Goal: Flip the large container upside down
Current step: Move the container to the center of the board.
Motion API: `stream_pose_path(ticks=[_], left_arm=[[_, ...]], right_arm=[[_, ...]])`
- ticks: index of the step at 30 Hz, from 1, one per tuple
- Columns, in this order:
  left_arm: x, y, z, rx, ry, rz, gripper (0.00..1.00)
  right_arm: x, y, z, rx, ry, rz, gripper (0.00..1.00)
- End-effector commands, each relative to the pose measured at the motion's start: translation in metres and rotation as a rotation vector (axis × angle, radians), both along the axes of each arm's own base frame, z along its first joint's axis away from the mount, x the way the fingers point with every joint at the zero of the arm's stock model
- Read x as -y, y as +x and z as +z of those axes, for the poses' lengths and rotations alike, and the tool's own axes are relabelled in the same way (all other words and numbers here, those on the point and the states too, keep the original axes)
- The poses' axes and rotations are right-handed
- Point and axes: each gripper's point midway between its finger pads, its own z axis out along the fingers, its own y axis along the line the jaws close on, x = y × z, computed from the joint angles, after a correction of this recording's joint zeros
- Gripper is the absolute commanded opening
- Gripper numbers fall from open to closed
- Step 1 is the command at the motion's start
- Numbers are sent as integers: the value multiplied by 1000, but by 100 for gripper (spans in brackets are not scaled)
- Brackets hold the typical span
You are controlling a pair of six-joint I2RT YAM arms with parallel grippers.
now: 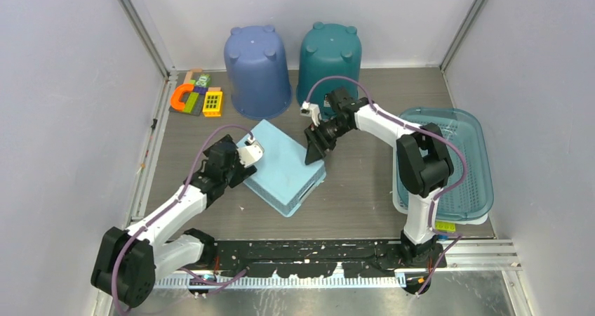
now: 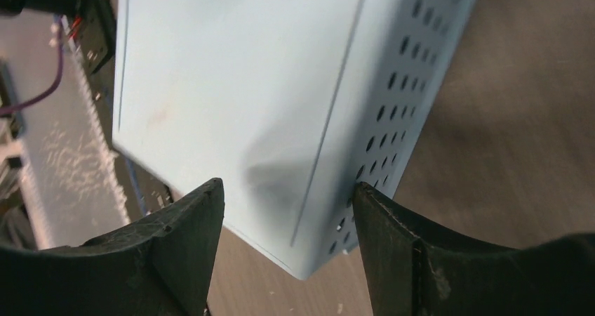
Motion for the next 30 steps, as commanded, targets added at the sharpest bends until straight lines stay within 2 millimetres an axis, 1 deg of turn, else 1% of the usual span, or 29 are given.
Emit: stream_pose_path(ticks=[1,6,11,14,20,24,28,30], left_arm=[[3,20,28,108,-44,52,100],[-5,19,34,117,-27,97,100],[-18,17,45,128,10,153,100],[-24,9,52,130,27,159,100],[-28,-4,66,131,18,154,100],[-20,-6,72,116,-27,128,100],[1,-9,76,91,-118,46,100],[11,-9,80,78,-164,10,100]], right_arm=[[-6,-53,20,-61,63,159,71],[-13,-78,20,-76,91,222,71],[-24,-87,19,-78,110,232,71],[-29,-93,19,-85,121,235,71],[-39,-107,26,-130,170,245,72],[-50,-119,29,-125,197,284,72],[-67,-136,31,-125,200,341,72],[-72,-141,38,-129,199,362,73]])
